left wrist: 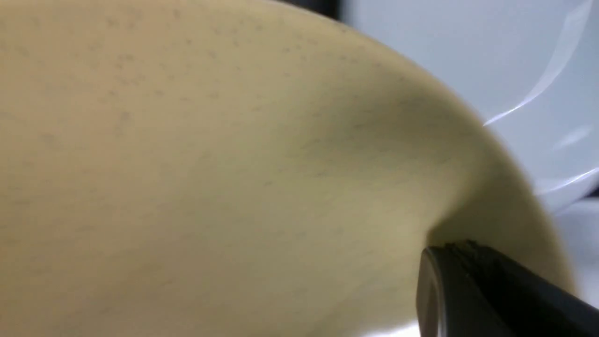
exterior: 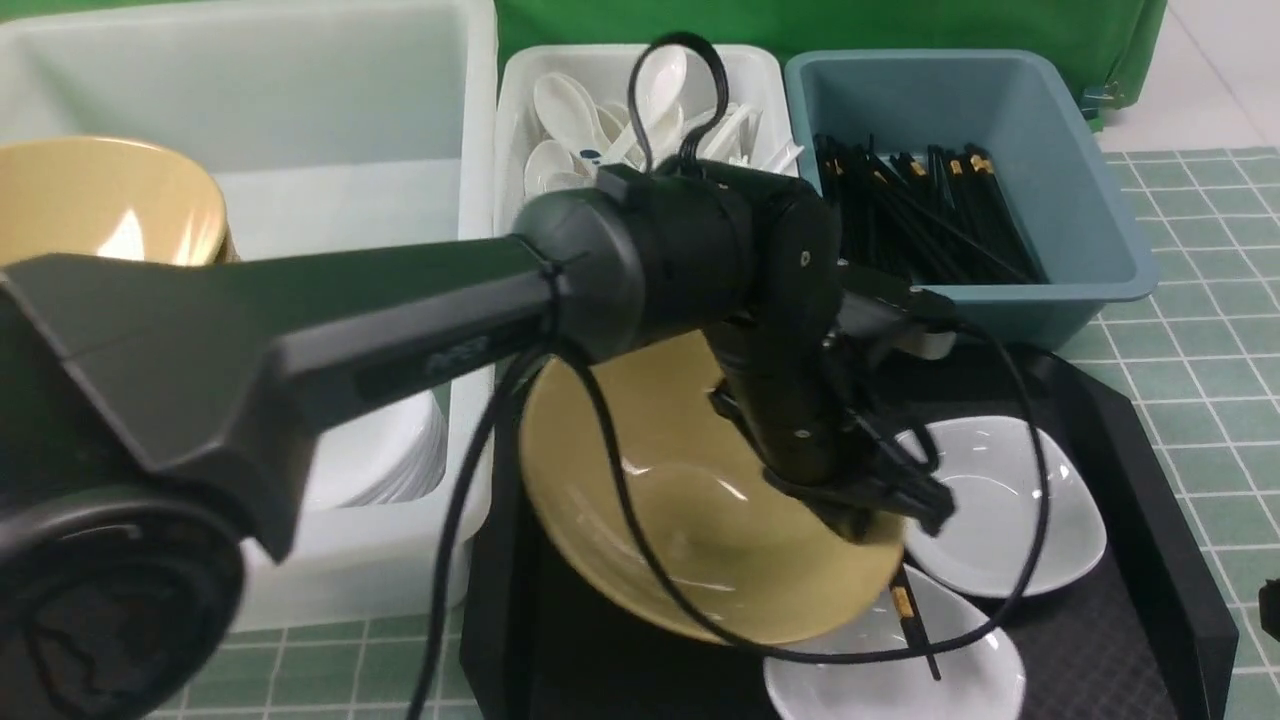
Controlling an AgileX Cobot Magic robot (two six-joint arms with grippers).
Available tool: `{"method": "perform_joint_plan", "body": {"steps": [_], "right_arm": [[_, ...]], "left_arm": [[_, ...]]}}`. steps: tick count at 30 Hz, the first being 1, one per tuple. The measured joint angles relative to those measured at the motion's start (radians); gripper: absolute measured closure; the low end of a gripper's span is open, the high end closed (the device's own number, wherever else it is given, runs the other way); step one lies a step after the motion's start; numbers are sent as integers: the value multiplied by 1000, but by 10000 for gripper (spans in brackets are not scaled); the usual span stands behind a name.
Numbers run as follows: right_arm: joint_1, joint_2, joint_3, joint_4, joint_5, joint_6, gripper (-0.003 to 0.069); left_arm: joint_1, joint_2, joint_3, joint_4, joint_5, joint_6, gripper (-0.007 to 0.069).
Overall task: On blue table put chopsticks spoon bowls plates into blue grey white boxes.
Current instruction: 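Grasp the large bowl on the tray by its rim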
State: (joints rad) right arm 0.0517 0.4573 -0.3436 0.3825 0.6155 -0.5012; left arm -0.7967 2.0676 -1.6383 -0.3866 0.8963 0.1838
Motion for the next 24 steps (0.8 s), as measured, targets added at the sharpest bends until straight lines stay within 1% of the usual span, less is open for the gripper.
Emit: {"method": "perform_joint_plan", "body": {"steps": [1,2,4,7,9,10,11,12,14,15,16,17,19,20,24], "right_arm": [[0,0,0,0,-1,0,621],[0,0,1,0,-2,0,622],[0,0,2,1,-3,0,622],[0,0,2,2,-4,0,622],[0,0,2,2,-5,0,622],[0,0,2,2,-5,0,622],[0,0,2,2,-5,0,622],[0,0,2,2,-9,0,622],[0,0,2,2,-19,0,622],[0,0,2,2,-19,0,622],[0,0,2,2,-21,0,622],[0,0,2,2,-21,0,622],[0,0,2,3,-21,0,622],[0,0,2,3,-21,0,622],[0,0,2,3,-21,0,620]], "left_arm": [[0,1,-4,-10,-4,10,620],[-1,3,-17,-67,-13,36,620],[1,-2,-42,-123,-23,64,616],[12,-38,-72,-123,-23,69,592],[30,-78,-80,-66,3,63,546],[34,-85,-80,-51,6,61,541],[43,-97,-81,-24,24,53,520],[67,-125,-82,57,63,25,472],[107,-149,-82,178,118,-40,407],[111,-149,-82,189,123,-48,399],[141,-150,-82,273,171,-126,338],[148,-150,-82,294,176,-135,331],[184,-141,-82,387,227,-211,255],[197,-135,-82,419,244,-232,218],[216,-99,-82,435,262,-236,166]]}}
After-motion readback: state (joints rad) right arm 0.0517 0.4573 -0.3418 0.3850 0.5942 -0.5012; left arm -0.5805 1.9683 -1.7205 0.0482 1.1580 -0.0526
